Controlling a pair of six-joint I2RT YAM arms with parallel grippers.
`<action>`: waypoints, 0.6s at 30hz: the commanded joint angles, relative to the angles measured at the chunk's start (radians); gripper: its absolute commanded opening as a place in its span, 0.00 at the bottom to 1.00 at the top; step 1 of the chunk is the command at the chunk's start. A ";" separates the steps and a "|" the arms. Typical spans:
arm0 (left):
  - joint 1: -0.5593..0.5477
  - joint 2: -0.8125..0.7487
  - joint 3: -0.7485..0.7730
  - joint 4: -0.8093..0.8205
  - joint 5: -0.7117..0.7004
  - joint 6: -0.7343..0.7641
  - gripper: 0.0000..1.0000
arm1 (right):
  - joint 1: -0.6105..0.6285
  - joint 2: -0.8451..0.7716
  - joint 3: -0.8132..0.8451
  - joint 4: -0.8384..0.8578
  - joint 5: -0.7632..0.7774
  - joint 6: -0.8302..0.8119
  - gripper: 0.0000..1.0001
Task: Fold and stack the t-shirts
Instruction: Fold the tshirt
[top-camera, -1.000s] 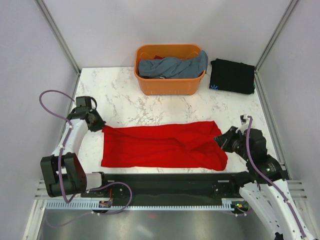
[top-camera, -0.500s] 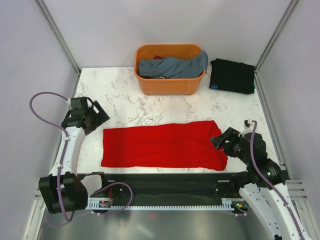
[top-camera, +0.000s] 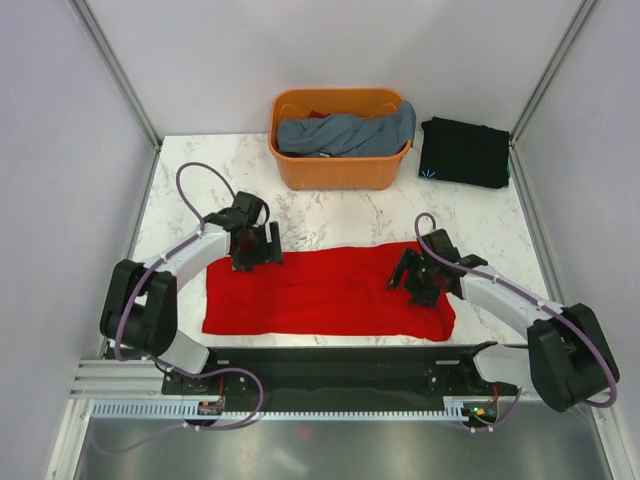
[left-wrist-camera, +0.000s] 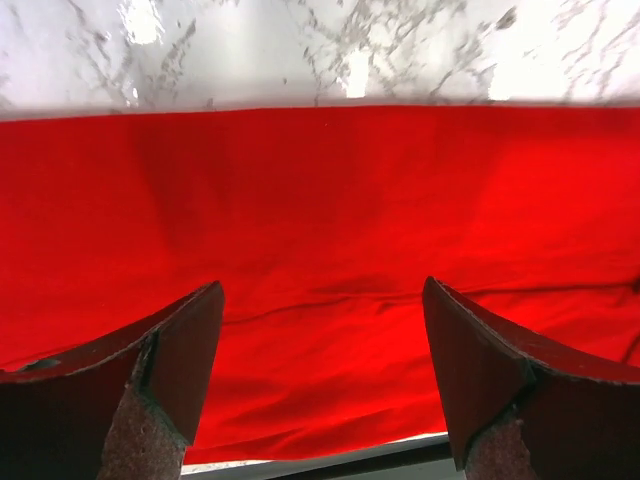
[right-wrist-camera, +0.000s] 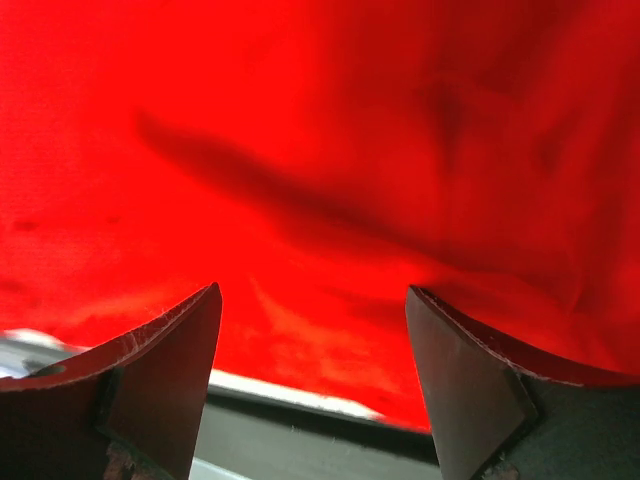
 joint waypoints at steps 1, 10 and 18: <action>-0.011 0.037 0.017 0.005 0.032 0.012 0.87 | -0.084 0.049 -0.025 0.078 0.026 0.027 0.82; -0.039 0.037 -0.090 0.005 0.116 -0.026 0.86 | -0.298 0.382 0.264 0.080 0.115 -0.133 0.82; -0.223 -0.050 -0.166 0.085 0.292 -0.213 0.86 | -0.337 0.707 0.704 -0.070 0.233 -0.272 0.83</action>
